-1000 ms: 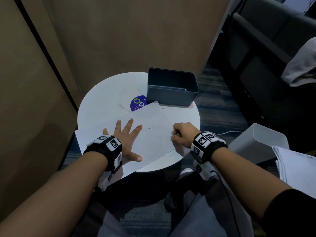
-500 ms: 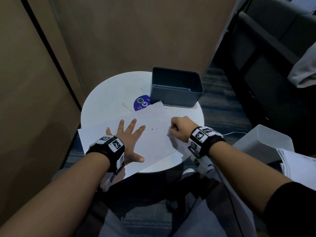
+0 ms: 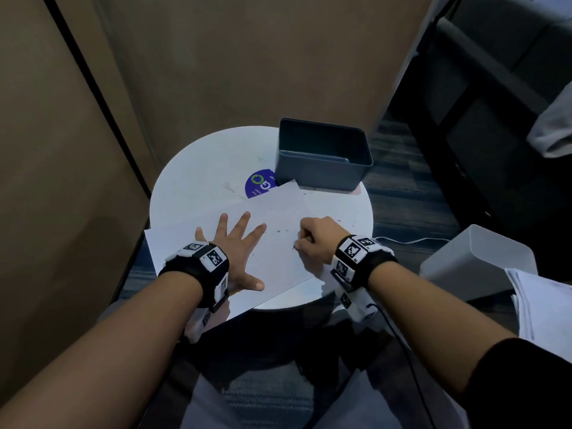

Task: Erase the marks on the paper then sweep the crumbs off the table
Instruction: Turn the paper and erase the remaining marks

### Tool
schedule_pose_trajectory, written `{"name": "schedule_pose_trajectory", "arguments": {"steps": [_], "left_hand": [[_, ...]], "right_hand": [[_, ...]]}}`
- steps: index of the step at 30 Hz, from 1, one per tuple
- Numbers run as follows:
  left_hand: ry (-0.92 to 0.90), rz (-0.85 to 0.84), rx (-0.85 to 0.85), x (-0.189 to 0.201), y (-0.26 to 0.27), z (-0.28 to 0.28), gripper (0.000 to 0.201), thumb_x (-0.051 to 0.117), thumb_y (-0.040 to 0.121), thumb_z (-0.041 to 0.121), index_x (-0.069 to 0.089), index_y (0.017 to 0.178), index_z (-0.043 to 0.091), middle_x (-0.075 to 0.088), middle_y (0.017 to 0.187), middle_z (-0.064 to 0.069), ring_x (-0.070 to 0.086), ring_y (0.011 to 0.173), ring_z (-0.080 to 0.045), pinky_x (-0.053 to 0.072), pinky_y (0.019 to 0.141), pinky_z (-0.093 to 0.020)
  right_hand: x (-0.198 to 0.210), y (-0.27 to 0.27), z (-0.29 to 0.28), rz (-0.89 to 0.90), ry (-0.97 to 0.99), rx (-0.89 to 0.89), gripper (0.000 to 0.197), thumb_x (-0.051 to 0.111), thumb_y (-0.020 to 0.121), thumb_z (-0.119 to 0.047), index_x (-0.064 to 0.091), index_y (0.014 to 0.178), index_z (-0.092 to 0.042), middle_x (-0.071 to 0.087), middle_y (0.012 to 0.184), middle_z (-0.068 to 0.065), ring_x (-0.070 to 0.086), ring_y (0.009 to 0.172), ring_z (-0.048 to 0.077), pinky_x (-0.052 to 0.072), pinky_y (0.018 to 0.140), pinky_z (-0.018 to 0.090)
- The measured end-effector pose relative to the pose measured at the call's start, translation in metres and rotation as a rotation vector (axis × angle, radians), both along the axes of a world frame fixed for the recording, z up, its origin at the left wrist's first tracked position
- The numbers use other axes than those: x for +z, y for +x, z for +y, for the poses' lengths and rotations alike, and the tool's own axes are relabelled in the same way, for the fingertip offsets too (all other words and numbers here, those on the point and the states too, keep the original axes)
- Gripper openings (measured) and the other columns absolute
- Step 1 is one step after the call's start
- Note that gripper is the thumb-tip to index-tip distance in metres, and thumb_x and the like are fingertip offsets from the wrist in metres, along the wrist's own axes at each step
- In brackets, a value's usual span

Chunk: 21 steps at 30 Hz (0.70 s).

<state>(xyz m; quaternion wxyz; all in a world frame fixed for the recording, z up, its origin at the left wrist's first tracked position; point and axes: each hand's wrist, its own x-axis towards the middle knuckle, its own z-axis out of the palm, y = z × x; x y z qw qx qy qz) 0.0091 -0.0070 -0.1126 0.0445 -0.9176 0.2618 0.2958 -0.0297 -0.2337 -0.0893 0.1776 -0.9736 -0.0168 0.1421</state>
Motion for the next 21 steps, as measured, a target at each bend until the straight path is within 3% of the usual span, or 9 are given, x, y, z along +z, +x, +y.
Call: {"name": "schedule_pose_trajectory", "arguments": {"steps": [4,6,11,15,18,21], "left_hand": [[-0.008,-0.019,0.003,-0.007,-0.005,0.005,0.129,0.059,0.058,0.090,-0.031,0.142,0.050,-0.038,0.156,0.011,-0.024,0.147,-0.038,0.004,0.107,-0.076],[-0.003,-0.022,-0.011,-0.008,-0.005,0.004,0.130,0.058,0.057,0.091,-0.031,0.142,0.050,-0.038,0.156,0.011,-0.024,0.147,-0.038,0.003,0.107,-0.076],[-0.011,0.006,-0.008,0.001,-0.002,0.003,0.131,0.062,0.057,0.088,-0.027,0.145,0.049,-0.037,0.157,0.011,-0.025,0.147,-0.038,0.004,0.107,-0.076],[0.014,0.009,0.003,0.005,-0.006,0.003,0.129,0.061,0.059,0.089,-0.024,0.147,0.048,-0.034,0.158,0.010,-0.022,0.148,-0.038,0.008,0.108,-0.075],[0.034,-0.036,0.046,0.010,-0.009,0.001,0.113,0.048,0.068,0.090,-0.016,0.150,0.047,-0.025,0.162,0.009,-0.010,0.150,-0.038,0.021,0.106,-0.072],[0.049,-0.119,0.086,0.020,-0.014,0.002,0.091,0.039,0.081,0.082,0.000,0.153,0.044,-0.002,0.164,0.003,0.016,0.144,-0.038,0.035,0.102,-0.060]], "right_hand": [[0.008,0.003,-0.028,-0.027,-0.126,-0.118,0.024,0.056,0.092,-0.026,0.043,0.071,-0.021,0.060,0.083,0.005,0.059,0.079,0.028,0.043,0.064,0.030],[0.011,-0.001,-0.041,-0.037,-0.152,-0.160,0.018,0.056,0.092,-0.025,0.047,0.077,-0.018,0.060,0.084,0.006,0.058,0.077,0.026,0.042,0.063,0.030],[0.009,-0.017,-0.056,-0.071,-0.012,-0.209,0.008,0.057,0.093,-0.023,0.055,0.087,-0.018,0.063,0.081,-0.001,0.059,0.074,0.018,0.041,0.057,0.025],[0.002,-0.031,-0.052,-0.066,0.096,-0.251,0.008,0.056,0.094,-0.029,0.056,0.094,-0.021,0.066,0.086,-0.001,0.062,0.074,0.016,0.048,0.062,0.029],[-0.001,-0.039,-0.046,-0.062,0.125,-0.251,0.010,0.059,0.093,-0.033,0.053,0.090,-0.026,0.065,0.088,-0.003,0.059,0.074,0.009,0.042,0.060,0.024],[-0.001,-0.038,-0.039,-0.087,0.139,-0.239,0.008,0.061,0.091,-0.028,0.053,0.091,-0.026,0.066,0.095,-0.001,0.057,0.076,0.008,0.040,0.060,0.020]]}}
